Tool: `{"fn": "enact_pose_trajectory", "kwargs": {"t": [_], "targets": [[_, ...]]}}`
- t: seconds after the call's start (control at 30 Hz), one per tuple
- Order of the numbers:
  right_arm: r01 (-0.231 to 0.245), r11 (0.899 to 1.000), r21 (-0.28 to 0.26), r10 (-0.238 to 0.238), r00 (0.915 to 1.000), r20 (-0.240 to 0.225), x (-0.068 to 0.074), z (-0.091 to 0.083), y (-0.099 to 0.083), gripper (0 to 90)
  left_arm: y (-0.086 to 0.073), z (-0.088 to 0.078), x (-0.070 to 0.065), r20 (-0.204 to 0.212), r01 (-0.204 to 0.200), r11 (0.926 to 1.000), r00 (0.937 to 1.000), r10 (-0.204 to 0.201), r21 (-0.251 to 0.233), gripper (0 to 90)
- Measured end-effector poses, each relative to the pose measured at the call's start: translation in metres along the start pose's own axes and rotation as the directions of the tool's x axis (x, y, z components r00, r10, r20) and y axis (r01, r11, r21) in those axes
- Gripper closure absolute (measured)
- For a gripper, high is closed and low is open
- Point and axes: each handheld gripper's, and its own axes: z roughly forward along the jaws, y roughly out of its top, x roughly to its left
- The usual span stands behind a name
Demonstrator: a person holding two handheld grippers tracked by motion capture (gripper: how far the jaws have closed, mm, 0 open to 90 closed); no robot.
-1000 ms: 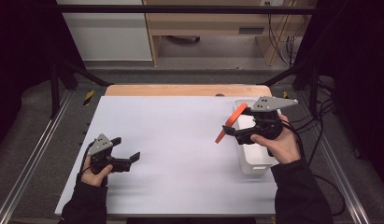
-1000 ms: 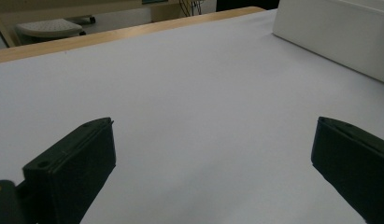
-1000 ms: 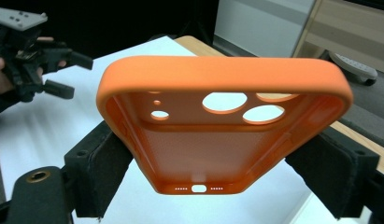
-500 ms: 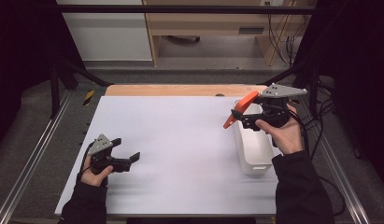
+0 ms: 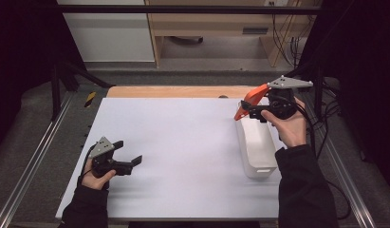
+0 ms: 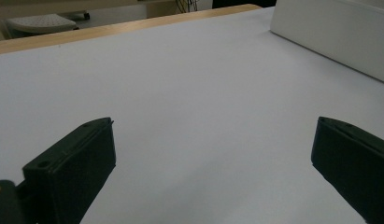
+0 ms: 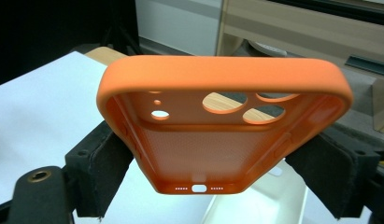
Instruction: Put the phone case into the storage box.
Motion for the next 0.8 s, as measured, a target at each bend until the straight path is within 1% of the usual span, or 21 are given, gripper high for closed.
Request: {"fn": "enact_pose_trajectory", "kwargs": {"t": [0.23,0.47,0.63,0.8], "targets": [[-0.028,0.999,0.018,0.027,0.9983,0.052,-0.008,0.008,0.004,16.1,0.0,0.0,0.001,-0.004,-0.004,1.0,1.0,0.004,-0.001,0.0],[-0.034,0.999,0.033,0.03,0.9936,0.109,-0.014,0.021,0.004,16.1,-0.001,0.0,0.001,-0.003,-0.007,1.0,1.0,0.007,0.001,0.0],[-0.053,0.998,0.034,0.047,0.9875,0.15,-0.017,0.028,0.004,16.1,-0.001,0.001,0.001,-0.004,-0.011,0.9999,0.9999,0.011,0.002,0.0],[-0.076,0.996,0.039,0.067,0.9776,0.199,-0.023,0.034,0.004,16.1,-0.001,0.001,0.001,-0.002,-0.016,0.9999,0.9999,0.016,0.004,0.0]]}}
